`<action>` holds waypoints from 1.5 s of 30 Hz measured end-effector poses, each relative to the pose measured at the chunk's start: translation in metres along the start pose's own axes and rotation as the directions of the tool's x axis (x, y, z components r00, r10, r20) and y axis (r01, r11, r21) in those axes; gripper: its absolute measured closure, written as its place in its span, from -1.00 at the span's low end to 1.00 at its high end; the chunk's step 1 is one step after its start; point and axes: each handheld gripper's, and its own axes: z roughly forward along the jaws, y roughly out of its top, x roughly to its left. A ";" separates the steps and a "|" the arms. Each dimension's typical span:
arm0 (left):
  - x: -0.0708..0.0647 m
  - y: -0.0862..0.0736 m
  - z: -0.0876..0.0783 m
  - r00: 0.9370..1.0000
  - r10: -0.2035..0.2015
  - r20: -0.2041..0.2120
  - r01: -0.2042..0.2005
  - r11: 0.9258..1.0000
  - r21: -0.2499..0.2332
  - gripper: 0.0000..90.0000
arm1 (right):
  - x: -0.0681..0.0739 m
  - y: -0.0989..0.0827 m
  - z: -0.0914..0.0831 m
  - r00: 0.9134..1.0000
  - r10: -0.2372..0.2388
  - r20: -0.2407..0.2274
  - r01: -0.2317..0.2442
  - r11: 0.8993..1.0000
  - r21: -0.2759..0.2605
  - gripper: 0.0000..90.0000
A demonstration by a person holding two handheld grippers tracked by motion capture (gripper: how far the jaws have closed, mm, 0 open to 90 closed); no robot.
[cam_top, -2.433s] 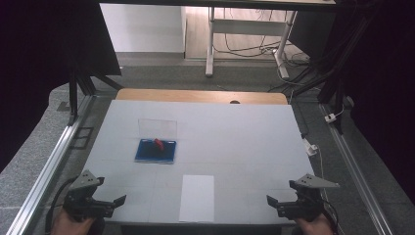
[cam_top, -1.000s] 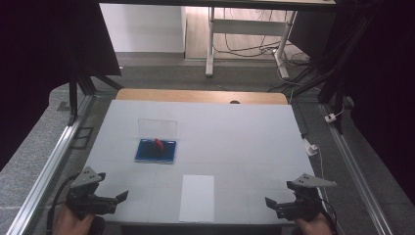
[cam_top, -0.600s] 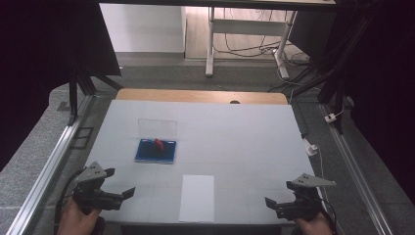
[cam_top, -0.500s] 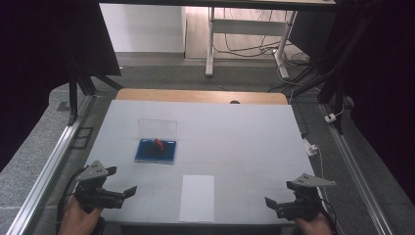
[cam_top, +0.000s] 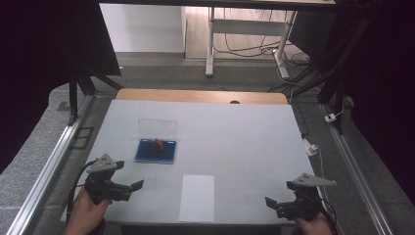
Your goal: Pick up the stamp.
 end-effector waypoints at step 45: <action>0.046 0.063 0.095 0.997 0.045 -0.059 -0.040 0.994 0.097 -1.00 | 0.001 0.001 0.002 1.000 -0.006 -0.008 0.006 1.000 0.021 -1.00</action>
